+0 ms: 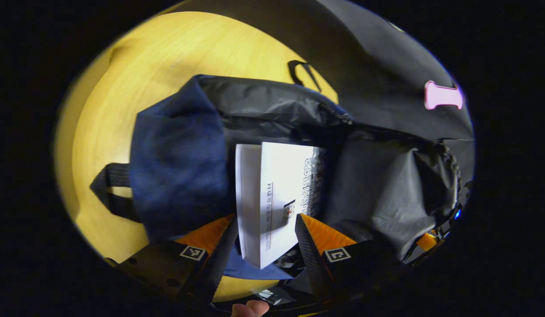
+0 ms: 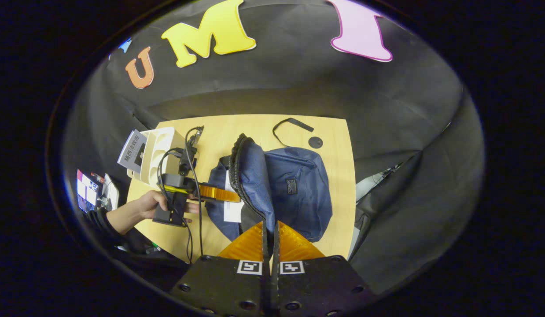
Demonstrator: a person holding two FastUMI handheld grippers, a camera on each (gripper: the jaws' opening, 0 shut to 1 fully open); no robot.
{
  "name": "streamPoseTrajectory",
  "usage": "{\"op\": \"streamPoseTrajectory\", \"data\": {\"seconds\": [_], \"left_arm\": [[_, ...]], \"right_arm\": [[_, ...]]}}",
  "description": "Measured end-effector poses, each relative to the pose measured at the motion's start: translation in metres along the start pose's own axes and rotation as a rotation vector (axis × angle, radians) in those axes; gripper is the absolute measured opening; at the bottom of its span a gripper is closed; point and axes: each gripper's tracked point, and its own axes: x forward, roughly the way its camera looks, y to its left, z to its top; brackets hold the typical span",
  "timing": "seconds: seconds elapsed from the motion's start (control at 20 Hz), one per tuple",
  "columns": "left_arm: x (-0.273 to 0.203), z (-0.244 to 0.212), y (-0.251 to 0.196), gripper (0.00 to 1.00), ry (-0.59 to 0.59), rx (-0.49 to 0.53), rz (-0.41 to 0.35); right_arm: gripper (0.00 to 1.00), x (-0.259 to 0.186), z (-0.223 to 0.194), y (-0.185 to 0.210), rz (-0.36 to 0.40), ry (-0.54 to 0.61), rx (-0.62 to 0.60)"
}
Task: Open the schoolbag, grab two books from the bookshelf and put them into the schoolbag.
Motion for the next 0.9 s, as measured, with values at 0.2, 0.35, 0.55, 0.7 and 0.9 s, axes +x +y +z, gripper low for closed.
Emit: {"op": "streamPoseTrajectory", "data": {"seconds": [0.2, 0.35, 0.55, 0.7, 0.9], "left_arm": [[-0.027, -0.001, 0.026, 0.96, 0.014, 0.026, 0.211], [-0.059, 0.007, 0.036, 0.83, -0.035, 0.193, 0.375], [-0.113, 0.022, 0.04, 0.83, -0.116, 0.407, 0.55], [-0.142, -0.005, 0.029, 0.83, -0.033, 0.442, 0.526], [-0.179, -0.039, 0.017, 0.98, 0.038, 0.433, 0.487]], "right_arm": [[0.03, 0.001, -0.002, 0.004, 0.002, 0.008, -0.004], [0.0, 0.003, -0.002, 0.01, 0.008, 0.007, -0.011], [0.0, 0.005, -0.002, 0.018, 0.01, 0.008, -0.022], [0.0, 0.004, -0.001, 0.023, 0.01, 0.003, -0.03], [0.0, 0.006, -0.003, 0.03, 0.005, -0.002, -0.041]]}}
